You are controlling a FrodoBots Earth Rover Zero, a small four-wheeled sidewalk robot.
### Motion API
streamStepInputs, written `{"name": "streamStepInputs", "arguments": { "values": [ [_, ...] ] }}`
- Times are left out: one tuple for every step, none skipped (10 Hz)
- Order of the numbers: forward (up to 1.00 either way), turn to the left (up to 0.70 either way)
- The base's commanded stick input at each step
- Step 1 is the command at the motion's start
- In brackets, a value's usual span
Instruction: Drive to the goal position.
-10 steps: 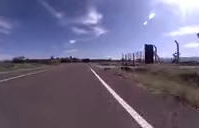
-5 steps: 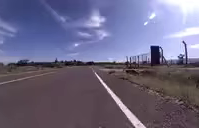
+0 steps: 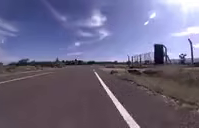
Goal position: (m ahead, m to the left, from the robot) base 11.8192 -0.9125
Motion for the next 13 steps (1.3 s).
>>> {"name": "streamStepInputs", "arguments": {
  "values": [
    [1.00, 0.00],
    [1.00, 0.00],
    [1.00, 0.00],
    [1.00, 0.00],
    [1.00, 0.00],
    [1.00, 0.00],
    [1.00, 0.00],
    [1.00, 0.00],
    [1.00, 0.00],
    [1.00, 0.00],
    [1.00, 0.00],
    [1.00, 0.00],
    [1.00, 0.00]
  ]
}}
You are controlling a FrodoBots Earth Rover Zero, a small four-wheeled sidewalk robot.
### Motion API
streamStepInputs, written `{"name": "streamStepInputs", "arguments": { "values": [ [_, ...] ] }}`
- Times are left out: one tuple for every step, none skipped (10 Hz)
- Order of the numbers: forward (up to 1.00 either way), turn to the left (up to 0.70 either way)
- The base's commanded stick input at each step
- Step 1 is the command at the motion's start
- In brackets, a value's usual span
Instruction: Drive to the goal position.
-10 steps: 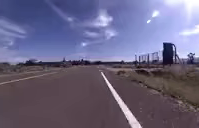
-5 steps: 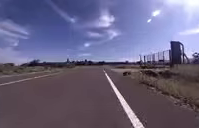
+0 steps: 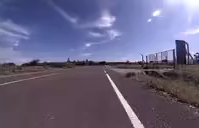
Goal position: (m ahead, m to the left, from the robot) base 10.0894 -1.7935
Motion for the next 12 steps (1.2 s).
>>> {"name": "streamStepInputs", "arguments": {
  "values": [
    [1.00, 0.00],
    [1.00, 0.00],
    [1.00, 0.00],
    [1.00, 0.00],
    [1.00, 0.00],
    [1.00, 0.00],
    [1.00, 0.00],
    [1.00, 0.00],
    [1.00, 0.00],
    [1.00, 0.00],
    [1.00, 0.00],
    [1.00, 0.00]
  ]
}}
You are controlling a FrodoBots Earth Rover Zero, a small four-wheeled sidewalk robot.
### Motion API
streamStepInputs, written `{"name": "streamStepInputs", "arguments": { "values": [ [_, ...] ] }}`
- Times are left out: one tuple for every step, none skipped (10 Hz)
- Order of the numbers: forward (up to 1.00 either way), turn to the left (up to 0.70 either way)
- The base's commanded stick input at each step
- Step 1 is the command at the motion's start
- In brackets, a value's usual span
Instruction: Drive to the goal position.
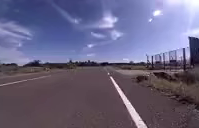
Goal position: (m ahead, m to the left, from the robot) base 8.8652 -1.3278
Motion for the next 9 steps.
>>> {"name": "streamStepInputs", "arguments": {
  "values": [
    [1.00, 0.00],
    [1.00, -0.23],
    [1.00, -0.32],
    [1.00, -0.37],
    [1.00, -0.33],
    [1.00, -0.16],
    [1.00, 0.00],
    [1.00, 0.00],
    [1.00, 0.00]
  ]
}}
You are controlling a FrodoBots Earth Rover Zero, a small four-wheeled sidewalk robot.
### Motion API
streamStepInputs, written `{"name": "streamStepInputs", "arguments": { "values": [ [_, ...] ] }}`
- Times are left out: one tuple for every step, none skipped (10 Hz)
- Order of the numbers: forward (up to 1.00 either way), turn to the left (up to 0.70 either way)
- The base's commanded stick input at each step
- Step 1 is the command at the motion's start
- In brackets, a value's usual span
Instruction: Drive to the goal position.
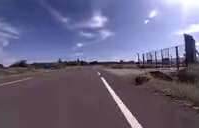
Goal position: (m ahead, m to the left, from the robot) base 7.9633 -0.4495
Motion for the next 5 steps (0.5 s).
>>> {"name": "streamStepInputs", "arguments": {
  "values": [
    [1.00, 0.00],
    [1.00, 0.00],
    [1.00, 0.00],
    [1.00, 0.00],
    [1.00, 0.00]
  ]
}}
